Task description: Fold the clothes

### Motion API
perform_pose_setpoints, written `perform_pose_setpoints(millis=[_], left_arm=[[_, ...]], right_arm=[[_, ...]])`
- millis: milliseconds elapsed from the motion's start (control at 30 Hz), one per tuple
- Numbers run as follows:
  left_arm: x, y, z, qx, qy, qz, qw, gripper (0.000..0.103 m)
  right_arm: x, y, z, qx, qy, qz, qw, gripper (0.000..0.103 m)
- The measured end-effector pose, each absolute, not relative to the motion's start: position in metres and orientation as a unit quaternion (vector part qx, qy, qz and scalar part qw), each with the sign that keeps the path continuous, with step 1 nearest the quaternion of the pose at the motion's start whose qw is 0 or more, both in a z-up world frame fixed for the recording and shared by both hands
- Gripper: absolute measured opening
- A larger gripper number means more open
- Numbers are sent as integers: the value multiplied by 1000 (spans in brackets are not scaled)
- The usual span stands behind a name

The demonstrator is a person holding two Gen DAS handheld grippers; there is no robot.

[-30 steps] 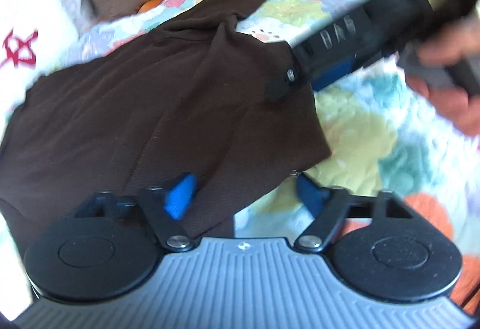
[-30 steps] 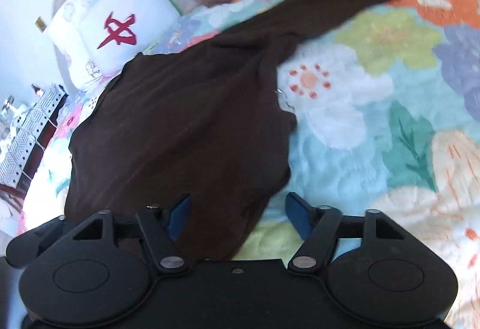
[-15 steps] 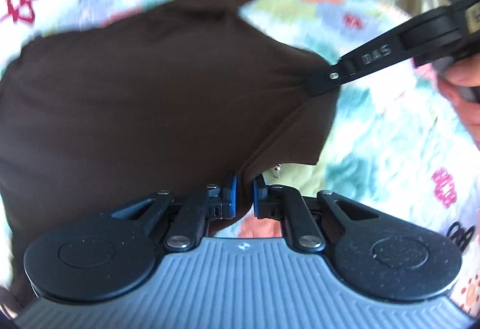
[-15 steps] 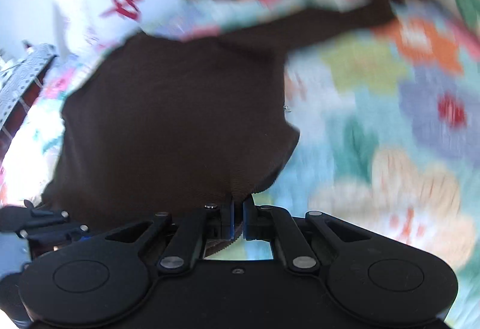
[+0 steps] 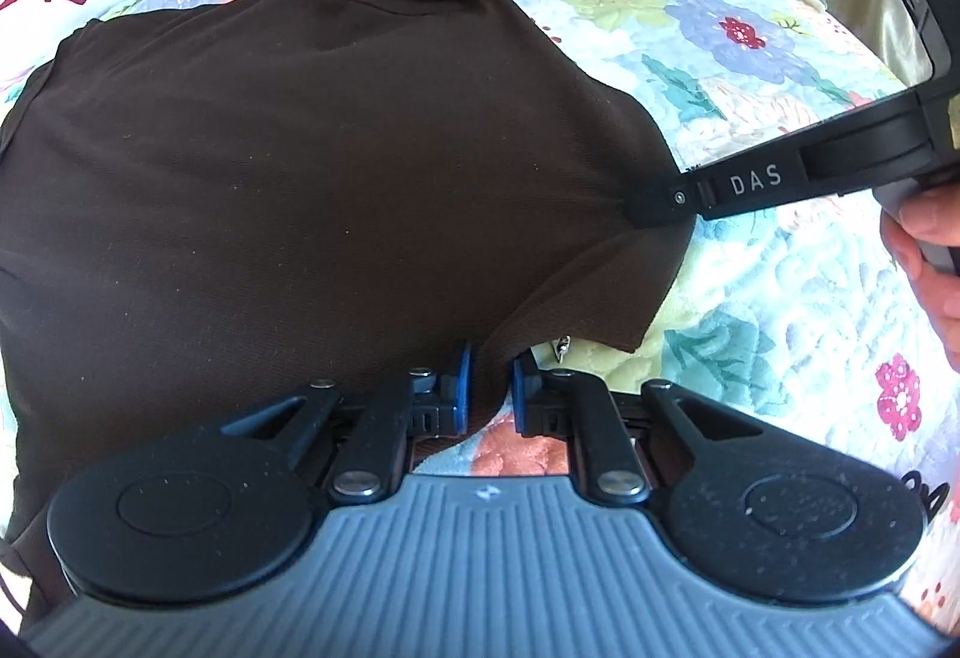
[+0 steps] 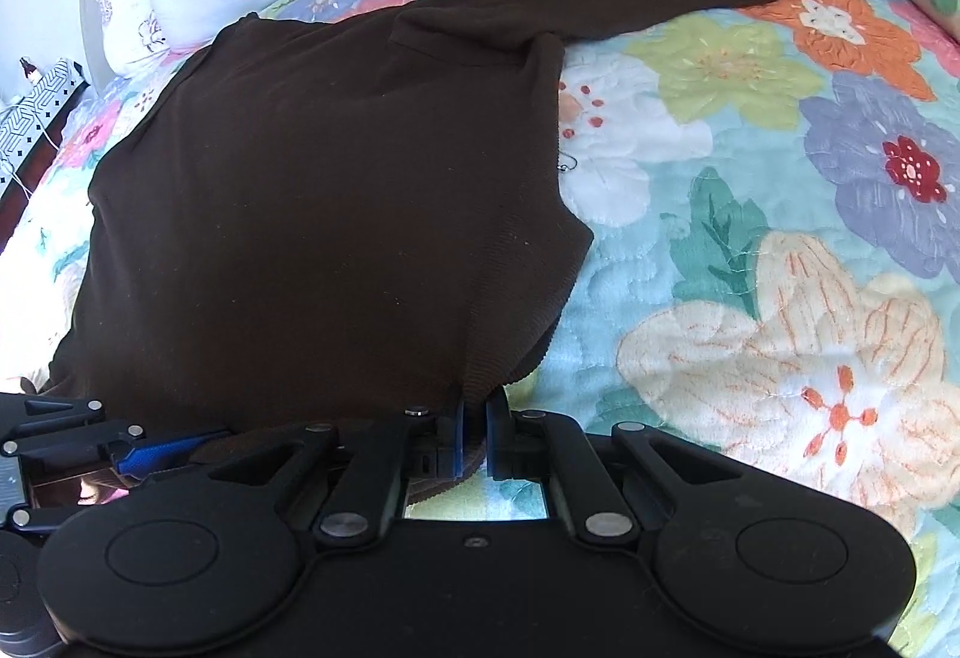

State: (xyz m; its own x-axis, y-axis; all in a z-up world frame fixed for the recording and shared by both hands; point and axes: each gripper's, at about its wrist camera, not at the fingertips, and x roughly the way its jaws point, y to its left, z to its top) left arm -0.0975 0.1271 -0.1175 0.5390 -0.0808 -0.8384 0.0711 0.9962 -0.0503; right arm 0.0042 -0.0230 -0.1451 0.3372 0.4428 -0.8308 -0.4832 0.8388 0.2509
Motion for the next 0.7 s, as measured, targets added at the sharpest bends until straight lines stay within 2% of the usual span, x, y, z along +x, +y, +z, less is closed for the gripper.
perform_pose_setpoints(millis=[133,167,200,267,333,400,467,533,700], left_arm=[[-97,127,-113,-13,484,-28,875,20],[-98,128,-111,-16,486,-21,874,27],[-99,128,-110,-19,488,-14,873,40],[-101,129,-103,-20,496,7,868,59],[-106,130,-92,-15,497,26,867,64],[-113,133,-80,-8,490,44,871,76],[-123,139,-68,-10,478,58,876,83],[-131,148,-59,-20,472,71,879,85],[-148,170,-56,-20,471,121,874,85]], right_arm=[[5,-22,-148,-31,499,284,818,7],[5,-21,-149,-32,498,284,818,7],[4,-22,-151,-31,497,285,819,7],[2,-22,-149,-30,494,286,821,10],[-1,-22,-141,-27,492,284,822,28],[-7,-22,-128,-29,476,288,831,37],[-14,-22,-115,-35,458,293,838,47],[-22,-21,-104,-41,441,299,845,52],[-34,-14,-91,-54,416,314,852,52]])
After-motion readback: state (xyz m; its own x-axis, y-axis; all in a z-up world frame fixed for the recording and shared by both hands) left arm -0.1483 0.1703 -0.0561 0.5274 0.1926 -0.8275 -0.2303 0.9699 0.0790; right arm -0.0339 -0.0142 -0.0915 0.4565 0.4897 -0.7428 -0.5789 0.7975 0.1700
